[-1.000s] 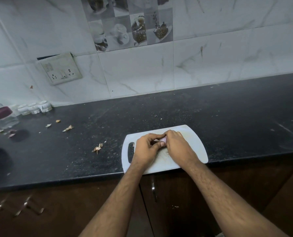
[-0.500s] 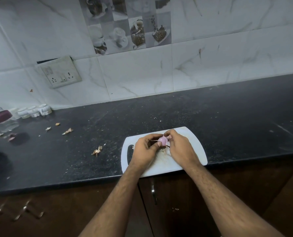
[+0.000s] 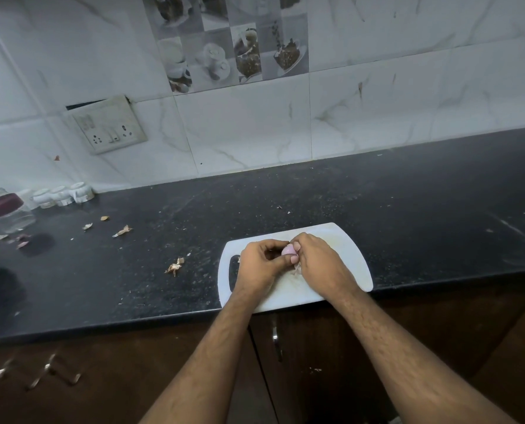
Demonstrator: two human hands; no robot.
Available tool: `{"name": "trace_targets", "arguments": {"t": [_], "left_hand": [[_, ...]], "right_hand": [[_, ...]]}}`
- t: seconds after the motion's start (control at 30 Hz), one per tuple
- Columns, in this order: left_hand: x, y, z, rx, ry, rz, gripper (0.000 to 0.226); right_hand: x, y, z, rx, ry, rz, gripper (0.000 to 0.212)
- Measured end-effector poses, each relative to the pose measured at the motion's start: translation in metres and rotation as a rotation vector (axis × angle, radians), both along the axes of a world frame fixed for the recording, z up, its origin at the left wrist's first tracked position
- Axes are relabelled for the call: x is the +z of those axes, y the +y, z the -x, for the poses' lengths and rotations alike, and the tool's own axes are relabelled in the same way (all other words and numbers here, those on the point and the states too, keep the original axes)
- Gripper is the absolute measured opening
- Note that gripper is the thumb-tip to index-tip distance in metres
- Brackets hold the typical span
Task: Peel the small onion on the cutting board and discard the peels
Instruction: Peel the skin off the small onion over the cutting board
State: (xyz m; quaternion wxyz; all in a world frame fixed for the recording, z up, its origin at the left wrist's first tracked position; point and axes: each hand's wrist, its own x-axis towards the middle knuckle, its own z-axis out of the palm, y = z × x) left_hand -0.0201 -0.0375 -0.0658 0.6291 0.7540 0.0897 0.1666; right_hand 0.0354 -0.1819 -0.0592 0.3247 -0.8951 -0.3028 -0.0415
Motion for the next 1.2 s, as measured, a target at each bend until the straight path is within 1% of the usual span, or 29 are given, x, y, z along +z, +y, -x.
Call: {"name": "trace_targets", "arguments": {"t": [0.1,0.3,0.47,0.53,0.7,0.8,0.93,1.0,1.07,1.13,1.2], "left_hand": [[-0.001,0.000,0.000,0.003,-0.006,-0.047,0.026],[-0.003,0.000,-0.002,0.020,-0.002,-0.078,0.027],[-0.002,-0.004,-0.001,0.022,-0.016,-0.118,0.031],[-0.003,-0.004,0.000,0.002,-0.027,-0.093,0.030],[-0.001,-0.002,-0.001,-0.014,-0.052,0.014,0.029],[-0.002,0.004,-0.001,0.014,-0.103,0.085,0.028],[-0.004,0.007,-0.001,0.021,-0.117,0.026,0.027],[-0.005,0.006,-0.002,0.030,-0.117,0.009,0.027],[-0.003,0.004,-0.002,0.021,-0.116,0.035,0.027],[-0.001,0.003,-0.002,0.014,-0.108,0.084,0.027],[-0.001,0.002,-0.002,-0.005,-0.091,0.110,0.026]], "right_hand": [[0.002,0.001,0.003,0.011,0.020,0.054,0.015],[0.007,0.001,0.008,-0.047,0.106,0.054,0.018],[0.011,0.004,0.007,-0.099,0.149,0.101,0.011],[0.011,0.006,0.006,-0.116,0.135,0.118,0.008],[0.007,0.006,0.006,-0.213,0.092,0.054,0.011],[0.003,0.005,0.002,-0.256,0.059,0.021,0.012],[-0.004,0.003,-0.005,-0.194,0.028,-0.066,0.019],[-0.005,0.001,-0.005,-0.134,0.017,-0.098,0.028],[-0.003,0.000,-0.004,-0.103,0.019,-0.165,0.034],[-0.001,0.000,-0.003,-0.072,0.045,-0.208,0.032],[-0.001,0.000,-0.002,-0.036,0.054,-0.174,0.035]]}}
